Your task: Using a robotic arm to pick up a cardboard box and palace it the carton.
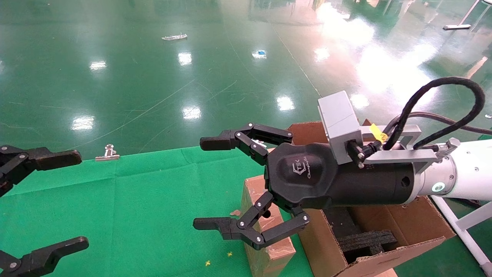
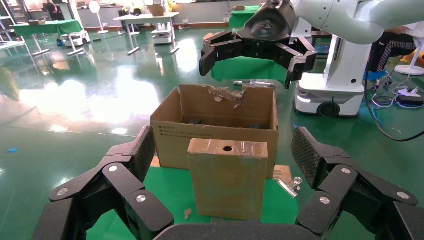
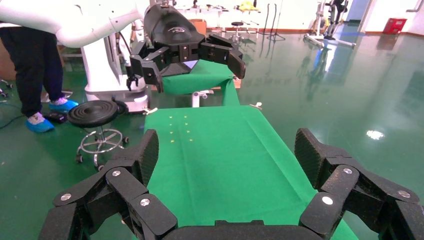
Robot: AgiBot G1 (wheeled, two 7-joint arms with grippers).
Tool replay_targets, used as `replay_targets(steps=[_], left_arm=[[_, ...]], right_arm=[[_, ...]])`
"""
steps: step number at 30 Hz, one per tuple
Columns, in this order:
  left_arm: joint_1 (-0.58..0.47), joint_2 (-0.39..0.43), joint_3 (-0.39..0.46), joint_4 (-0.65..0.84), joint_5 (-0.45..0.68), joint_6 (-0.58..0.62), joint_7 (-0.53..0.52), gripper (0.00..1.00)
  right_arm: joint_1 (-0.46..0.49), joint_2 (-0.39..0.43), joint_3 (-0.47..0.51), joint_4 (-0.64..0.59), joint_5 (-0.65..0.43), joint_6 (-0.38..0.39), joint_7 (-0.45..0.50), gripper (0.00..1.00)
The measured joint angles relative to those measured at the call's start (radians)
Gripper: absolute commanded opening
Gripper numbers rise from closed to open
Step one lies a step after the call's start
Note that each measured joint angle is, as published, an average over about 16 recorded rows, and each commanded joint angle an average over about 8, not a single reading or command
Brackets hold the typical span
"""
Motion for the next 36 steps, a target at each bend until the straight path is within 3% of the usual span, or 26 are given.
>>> replay_targets(steps=[12,18,25,32,36], left_arm=[[0.000,0.000,0.000,0.000,0.000,0.000,0.000,1.00],[0.000,0.000,0.001,0.001,0.000,0.000,0.000,1.00],[-0.001,0.000,0.001,0.001,-0.001,0.000,0.001,1.00],[-0.001,0.000,0.002,0.001,-0.001,0.000,0.001,1.00],[-0.001,0.000,0.002,0.001,-0.001,0.000,0.001,1.00]], right_arm=[[0.002,-0.001,-0.007,0.008,-0.011,-0.001,0.003,1.00],[0.035,-0.016,-0.050,0.031,-0.088,0.000,0.035,1.00],[0.176,-0.092,-0.191,0.059,-0.332,-0.022,0.131,1.00],[0.394,-0.199,-0.396,0.070,-0.623,-0.058,0.244,1.00],[0.524,-0.236,-0.507,0.071,-0.729,-0.076,0.292,1.00]])
